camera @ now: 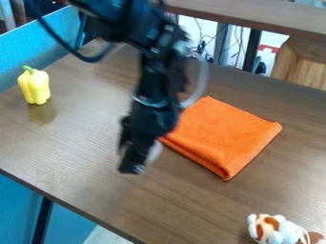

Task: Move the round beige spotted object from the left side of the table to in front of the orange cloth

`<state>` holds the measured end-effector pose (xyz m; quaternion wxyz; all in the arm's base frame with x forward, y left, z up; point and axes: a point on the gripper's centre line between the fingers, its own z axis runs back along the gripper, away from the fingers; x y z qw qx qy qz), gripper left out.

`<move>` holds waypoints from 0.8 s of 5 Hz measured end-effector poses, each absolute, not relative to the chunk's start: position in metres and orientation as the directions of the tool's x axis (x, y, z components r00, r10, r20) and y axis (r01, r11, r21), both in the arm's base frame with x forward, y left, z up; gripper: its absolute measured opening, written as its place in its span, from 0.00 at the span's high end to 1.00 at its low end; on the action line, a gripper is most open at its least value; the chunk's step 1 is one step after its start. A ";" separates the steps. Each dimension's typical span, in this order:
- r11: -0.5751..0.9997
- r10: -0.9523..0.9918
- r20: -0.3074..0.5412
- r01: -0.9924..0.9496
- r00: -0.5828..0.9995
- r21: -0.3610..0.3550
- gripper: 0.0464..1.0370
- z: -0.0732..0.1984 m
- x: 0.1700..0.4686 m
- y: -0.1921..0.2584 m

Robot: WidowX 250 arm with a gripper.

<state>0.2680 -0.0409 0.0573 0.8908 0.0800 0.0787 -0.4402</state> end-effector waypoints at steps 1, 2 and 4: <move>0.570 -0.794 -0.246 0.822 0.556 0.021 0.46 0.044 0.269 -0.065; 0.569 -0.790 -0.299 0.822 0.536 -0.031 0.46 0.024 0.262 -0.068; 0.619 -0.762 -0.315 0.778 0.565 -0.102 0.10 0.020 0.258 -0.069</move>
